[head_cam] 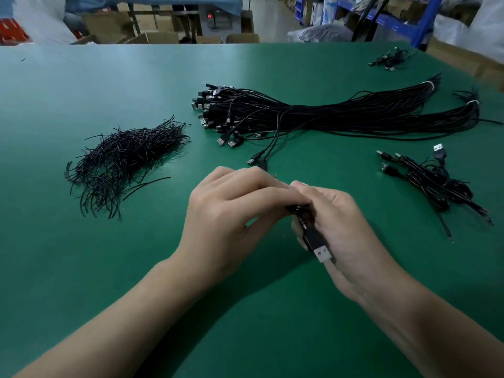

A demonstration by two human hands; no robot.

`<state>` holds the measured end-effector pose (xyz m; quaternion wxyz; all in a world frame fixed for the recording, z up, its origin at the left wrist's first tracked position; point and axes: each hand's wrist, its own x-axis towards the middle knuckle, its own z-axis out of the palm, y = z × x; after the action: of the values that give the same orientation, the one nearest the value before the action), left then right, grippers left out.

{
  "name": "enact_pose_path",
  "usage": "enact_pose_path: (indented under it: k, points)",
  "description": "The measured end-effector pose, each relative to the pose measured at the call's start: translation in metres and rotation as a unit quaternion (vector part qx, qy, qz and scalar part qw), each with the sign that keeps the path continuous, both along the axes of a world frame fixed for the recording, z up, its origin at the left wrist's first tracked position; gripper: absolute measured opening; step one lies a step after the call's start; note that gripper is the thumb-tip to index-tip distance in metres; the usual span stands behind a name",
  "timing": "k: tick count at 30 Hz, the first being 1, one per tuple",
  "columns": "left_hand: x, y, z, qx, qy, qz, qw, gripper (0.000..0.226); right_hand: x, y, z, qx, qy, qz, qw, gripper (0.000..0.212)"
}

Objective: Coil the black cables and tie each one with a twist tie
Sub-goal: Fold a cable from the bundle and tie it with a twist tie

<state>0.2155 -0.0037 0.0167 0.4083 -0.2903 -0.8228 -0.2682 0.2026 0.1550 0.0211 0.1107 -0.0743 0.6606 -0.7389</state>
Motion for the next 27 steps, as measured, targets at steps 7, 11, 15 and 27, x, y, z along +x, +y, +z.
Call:
enact_pose_path:
  k: [7, 11, 15, 27]
  points:
    - [0.001, -0.001, -0.003, 0.334, -0.385, -0.087, 0.856, 0.043, -0.004, 0.014, 0.001, 0.257, 0.357, -0.116, 0.89, 0.049]
    - [0.0, 0.004, -0.006, 0.289, -0.436, -0.103, 0.846, 0.032, -0.004, 0.011, -0.003, 0.286, 0.385, -0.109, 0.871, 0.045]
    - [0.002, 0.008, -0.005, 0.34, -0.404, -0.108, 0.842, 0.016, -0.007, 0.008, -0.01, 0.165, 0.242, -0.073, 0.953, 0.047]
    - [-0.007, -0.003, -0.003, -0.064, 0.045, 0.037, 0.996, 0.009, -0.006, 0.003, -0.006, 0.002, -0.038, 0.015, 0.999, 0.041]
